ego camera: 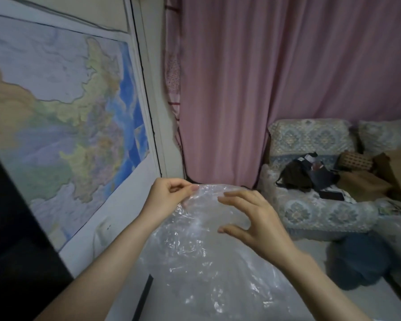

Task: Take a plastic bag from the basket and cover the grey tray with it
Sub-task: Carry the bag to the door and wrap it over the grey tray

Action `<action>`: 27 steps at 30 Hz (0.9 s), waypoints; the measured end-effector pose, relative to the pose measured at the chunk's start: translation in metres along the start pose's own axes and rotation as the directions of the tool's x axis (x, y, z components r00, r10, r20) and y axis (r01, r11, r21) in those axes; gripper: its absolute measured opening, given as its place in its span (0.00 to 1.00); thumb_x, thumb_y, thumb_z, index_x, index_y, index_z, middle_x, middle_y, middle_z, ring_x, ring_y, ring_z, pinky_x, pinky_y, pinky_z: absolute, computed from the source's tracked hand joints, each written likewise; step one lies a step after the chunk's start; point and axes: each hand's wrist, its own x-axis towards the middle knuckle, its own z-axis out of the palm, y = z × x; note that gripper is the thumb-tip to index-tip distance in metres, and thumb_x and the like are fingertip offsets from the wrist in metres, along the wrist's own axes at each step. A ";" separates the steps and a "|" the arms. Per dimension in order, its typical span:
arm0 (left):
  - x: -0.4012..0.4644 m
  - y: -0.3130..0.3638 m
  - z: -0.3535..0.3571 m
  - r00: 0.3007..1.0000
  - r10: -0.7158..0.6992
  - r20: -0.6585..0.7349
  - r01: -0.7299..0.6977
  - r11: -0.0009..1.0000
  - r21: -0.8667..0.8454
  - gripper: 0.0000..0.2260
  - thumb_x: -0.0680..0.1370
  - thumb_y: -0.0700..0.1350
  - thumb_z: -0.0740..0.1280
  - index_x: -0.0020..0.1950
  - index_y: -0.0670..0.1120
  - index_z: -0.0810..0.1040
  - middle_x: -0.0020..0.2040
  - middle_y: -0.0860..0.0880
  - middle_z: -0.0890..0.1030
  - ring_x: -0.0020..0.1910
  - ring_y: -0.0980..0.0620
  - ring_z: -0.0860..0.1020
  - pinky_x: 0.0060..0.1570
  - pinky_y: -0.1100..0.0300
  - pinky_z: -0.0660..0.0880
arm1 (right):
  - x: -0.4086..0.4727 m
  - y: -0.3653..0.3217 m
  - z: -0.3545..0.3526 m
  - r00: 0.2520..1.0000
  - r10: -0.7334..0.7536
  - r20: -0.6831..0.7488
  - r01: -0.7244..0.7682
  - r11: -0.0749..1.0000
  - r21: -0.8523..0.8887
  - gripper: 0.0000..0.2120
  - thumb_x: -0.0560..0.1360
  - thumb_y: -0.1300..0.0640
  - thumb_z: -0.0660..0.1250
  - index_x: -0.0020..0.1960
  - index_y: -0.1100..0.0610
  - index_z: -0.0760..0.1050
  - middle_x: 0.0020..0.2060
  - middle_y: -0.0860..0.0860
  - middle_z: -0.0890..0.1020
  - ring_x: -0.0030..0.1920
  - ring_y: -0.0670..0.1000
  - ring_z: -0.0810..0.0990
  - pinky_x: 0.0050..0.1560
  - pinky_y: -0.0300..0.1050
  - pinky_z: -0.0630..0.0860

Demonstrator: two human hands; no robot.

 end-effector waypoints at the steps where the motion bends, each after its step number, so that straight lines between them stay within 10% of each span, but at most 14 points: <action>1: 0.022 -0.006 0.004 1.000 -0.008 -0.005 0.008 1.000 0.003 0.03 0.70 0.45 0.72 0.38 0.47 0.84 0.26 0.52 0.81 0.25 0.58 0.75 0.30 0.68 0.72 | 0.018 0.019 0.004 1.000 -0.007 -0.024 0.007 1.000 0.024 0.22 0.66 0.44 0.73 0.57 0.52 0.77 0.56 0.47 0.80 0.58 0.50 0.76 0.57 0.52 0.74; 5: 0.107 -0.023 0.014 1.000 -0.007 -0.030 0.010 0.994 0.111 0.11 0.68 0.58 0.70 0.47 0.57 0.81 0.45 0.59 0.83 0.45 0.65 0.79 0.49 0.68 0.73 | 0.100 0.090 0.013 0.994 0.041 -0.098 -0.030 0.994 0.106 0.12 0.68 0.50 0.74 0.48 0.54 0.80 0.44 0.47 0.84 0.44 0.47 0.81 0.46 0.49 0.78; 11: 0.176 -0.073 0.028 0.940 0.341 -0.021 -0.271 0.783 0.560 0.34 0.59 0.71 0.69 0.64 0.65 0.68 0.68 0.66 0.67 0.70 0.64 0.61 0.70 0.57 0.50 | 0.209 0.179 0.047 0.976 0.164 -0.144 -0.112 0.943 0.314 0.06 0.68 0.56 0.74 0.41 0.57 0.80 0.35 0.50 0.84 0.37 0.49 0.81 0.41 0.47 0.76; 27: 0.497 -0.227 -0.003 0.982 0.108 -0.153 -0.055 0.947 0.315 0.04 0.70 0.50 0.71 0.36 0.57 0.79 0.51 0.65 0.80 0.51 0.68 0.77 0.52 0.73 0.72 | 0.465 0.388 0.157 0.960 0.278 -0.039 -0.245 0.898 0.367 0.08 0.67 0.53 0.74 0.34 0.55 0.78 0.31 0.50 0.83 0.34 0.49 0.80 0.38 0.43 0.75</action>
